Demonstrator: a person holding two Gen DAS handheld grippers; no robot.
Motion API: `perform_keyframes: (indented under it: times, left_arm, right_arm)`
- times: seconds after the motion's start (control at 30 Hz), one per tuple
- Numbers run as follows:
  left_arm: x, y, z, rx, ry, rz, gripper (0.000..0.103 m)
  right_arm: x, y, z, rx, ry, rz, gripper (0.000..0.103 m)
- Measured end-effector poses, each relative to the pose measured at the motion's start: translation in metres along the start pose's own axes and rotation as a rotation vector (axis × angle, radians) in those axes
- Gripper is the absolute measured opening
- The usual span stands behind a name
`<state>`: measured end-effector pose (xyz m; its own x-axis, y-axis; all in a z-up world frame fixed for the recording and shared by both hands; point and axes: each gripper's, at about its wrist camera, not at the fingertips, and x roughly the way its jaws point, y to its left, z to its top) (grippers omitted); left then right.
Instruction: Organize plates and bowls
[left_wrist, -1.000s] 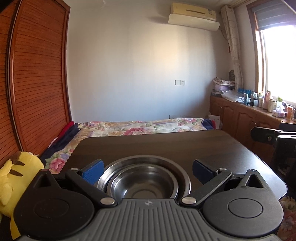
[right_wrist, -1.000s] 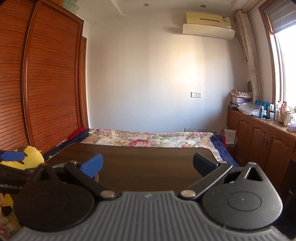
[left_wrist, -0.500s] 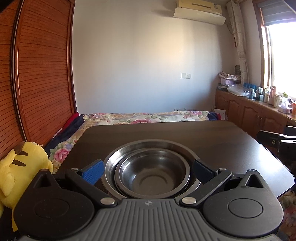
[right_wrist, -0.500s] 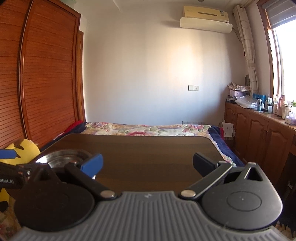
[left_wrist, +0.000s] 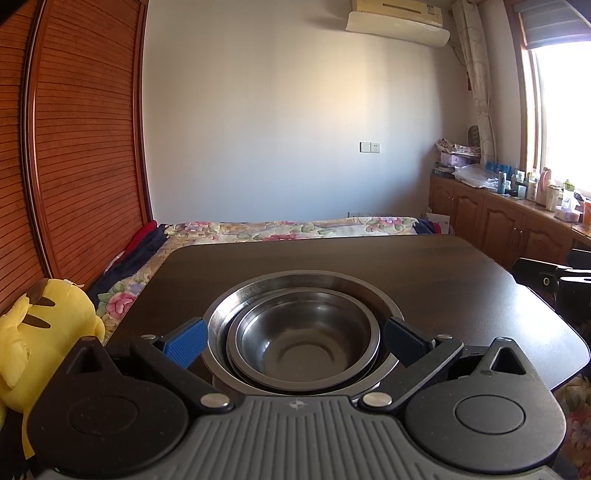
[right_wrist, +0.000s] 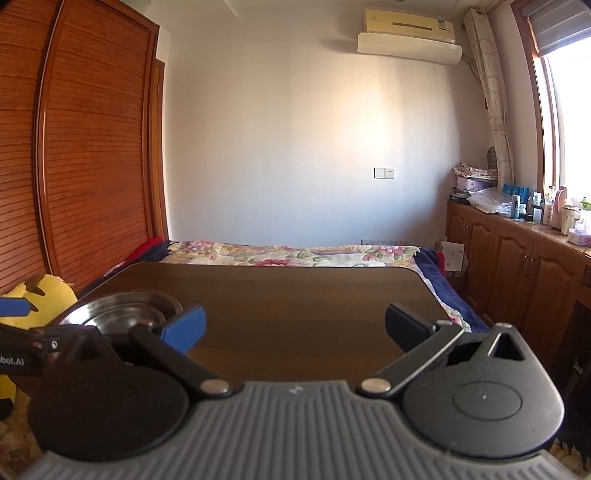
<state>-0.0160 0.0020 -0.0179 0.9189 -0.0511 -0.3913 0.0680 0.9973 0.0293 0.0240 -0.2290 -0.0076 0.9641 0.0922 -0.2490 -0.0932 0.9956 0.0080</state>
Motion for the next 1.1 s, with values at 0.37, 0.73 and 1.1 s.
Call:
perform_keyframes:
  times: [0.37, 0.73, 1.1]
  left_arm:
    - [0.0001, -0.0003, 0.0000, 0.000, -0.001, 0.001, 0.103]
    - [0.0000, -0.0004, 0.0001, 0.000, -0.001, -0.001, 0.103]
    - [-0.0002, -0.0005, 0.0003, 0.002, -0.002, -0.003, 0.103]
  right_arm:
    - [0.0001, 0.0024, 0.0002, 0.000, 0.002, 0.001, 0.103]
    - [-0.0012, 0.0015, 0.0010, 0.000, -0.004, -0.003, 0.103]
    - [-0.0010, -0.0014, 0.0006, 0.001, -0.002, -0.005, 0.103]
